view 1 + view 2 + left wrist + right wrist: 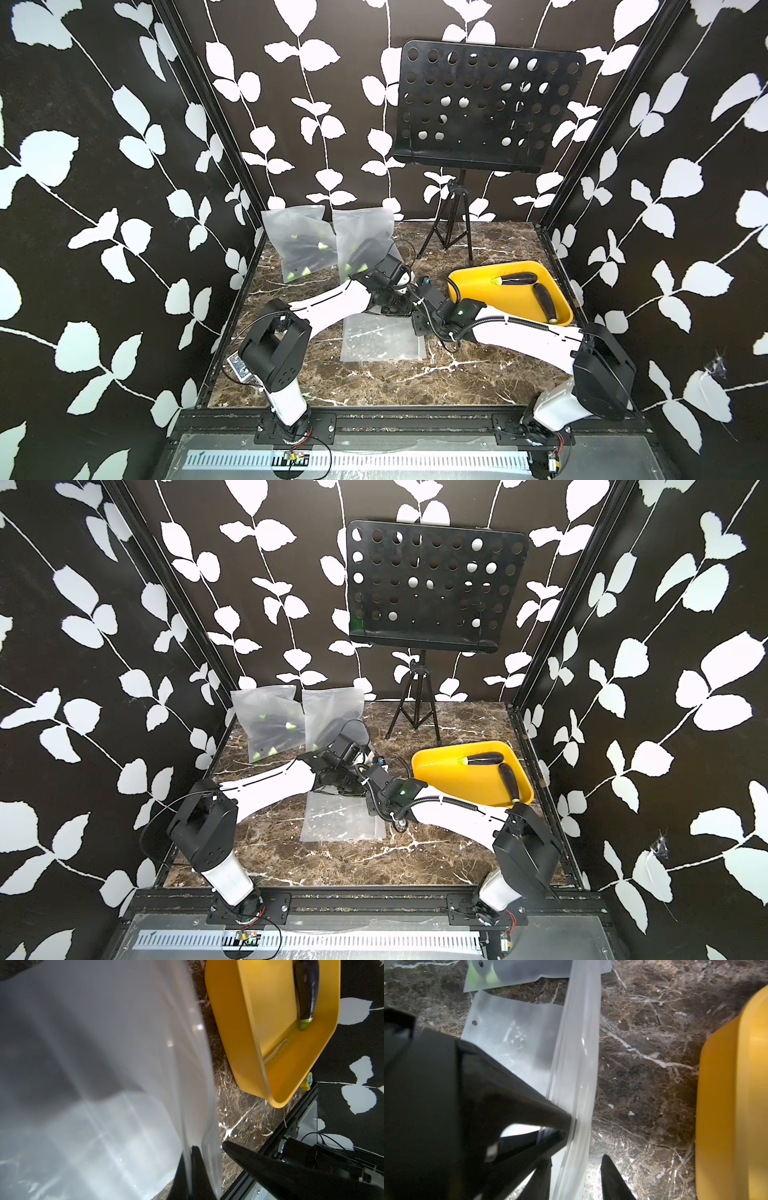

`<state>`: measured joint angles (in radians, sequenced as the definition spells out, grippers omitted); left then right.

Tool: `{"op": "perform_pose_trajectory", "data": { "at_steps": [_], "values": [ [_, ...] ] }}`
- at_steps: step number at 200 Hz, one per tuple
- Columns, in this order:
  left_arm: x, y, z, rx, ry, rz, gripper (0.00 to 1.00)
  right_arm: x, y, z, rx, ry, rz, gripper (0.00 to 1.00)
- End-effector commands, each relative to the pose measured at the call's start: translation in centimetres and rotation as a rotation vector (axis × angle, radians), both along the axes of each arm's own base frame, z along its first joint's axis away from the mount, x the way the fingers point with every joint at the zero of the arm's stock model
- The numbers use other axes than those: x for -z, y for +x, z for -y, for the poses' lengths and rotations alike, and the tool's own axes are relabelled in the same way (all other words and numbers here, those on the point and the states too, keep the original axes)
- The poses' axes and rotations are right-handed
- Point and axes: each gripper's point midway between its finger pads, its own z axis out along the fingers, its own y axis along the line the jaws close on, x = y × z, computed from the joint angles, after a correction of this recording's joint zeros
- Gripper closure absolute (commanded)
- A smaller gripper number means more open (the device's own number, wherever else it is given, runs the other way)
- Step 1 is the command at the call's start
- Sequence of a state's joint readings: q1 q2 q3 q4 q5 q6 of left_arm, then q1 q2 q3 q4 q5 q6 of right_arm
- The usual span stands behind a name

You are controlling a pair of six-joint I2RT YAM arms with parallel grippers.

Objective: Place the eggplant in a zip-top bag and seal the zipper
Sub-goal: Open the zipper of the food storage bag at the center of the board.

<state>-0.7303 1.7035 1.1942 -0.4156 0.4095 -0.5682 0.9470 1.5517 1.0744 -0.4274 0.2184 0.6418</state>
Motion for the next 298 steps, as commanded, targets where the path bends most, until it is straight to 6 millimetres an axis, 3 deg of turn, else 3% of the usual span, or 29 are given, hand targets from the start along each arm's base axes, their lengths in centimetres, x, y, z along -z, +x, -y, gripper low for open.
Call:
{"op": "perform_pose_trajectory", "data": {
  "at_steps": [1,35,69,112,155,204,207,236,252,260,290,298],
  "values": [
    [-1.1,0.3,0.8,0.006,-0.045,0.011,1.00,-0.5,0.6,0.4,0.040,-0.053,0.049,0.61],
    [-1.3,0.2,0.8,0.005,-0.049,0.012,1.00,-0.5,1.2,2.3,0.079,-0.145,0.092,0.65],
    [-0.6,0.1,0.4,0.012,-0.020,0.006,1.00,-1.1,1.5,2.4,0.088,-0.136,0.113,0.76],
    [-0.6,-0.2,-0.1,0.024,0.003,0.015,1.00,-0.3,2.5,2.6,0.094,-0.073,0.067,0.90],
    [-2.7,0.2,-2.3,0.029,0.082,0.141,1.00,-0.3,3.6,1.7,0.064,0.087,0.028,0.95],
    [-6.2,0.0,-5.2,0.049,0.188,0.248,1.00,-1.2,4.7,-2.1,0.002,0.292,-0.017,0.98],
    [-6.4,-0.1,-5.5,0.050,0.195,0.251,1.00,-0.2,4.8,-2.3,0.006,0.292,-0.037,0.98],
    [-7.5,-1.4,-5.7,0.149,0.216,0.199,1.00,1.8,5.3,-2.8,0.057,0.361,-0.109,0.98],
    [-6.8,-1.4,-5.6,0.219,0.273,0.160,1.00,2.8,5.3,-1.5,0.103,0.331,-0.104,0.98],
    [-5.4,-1.3,-5.5,0.250,0.306,0.127,1.00,3.3,5.1,-0.7,0.124,0.314,-0.099,0.98],
    [-2.6,-0.8,-2.8,0.292,0.247,0.043,1.00,4.3,4.5,1.9,0.190,0.265,-0.091,0.96],
    [-2.0,-0.5,-2.5,0.288,0.244,0.034,1.00,3.2,4.4,2.3,0.193,0.280,-0.070,0.96]
  ]
}}
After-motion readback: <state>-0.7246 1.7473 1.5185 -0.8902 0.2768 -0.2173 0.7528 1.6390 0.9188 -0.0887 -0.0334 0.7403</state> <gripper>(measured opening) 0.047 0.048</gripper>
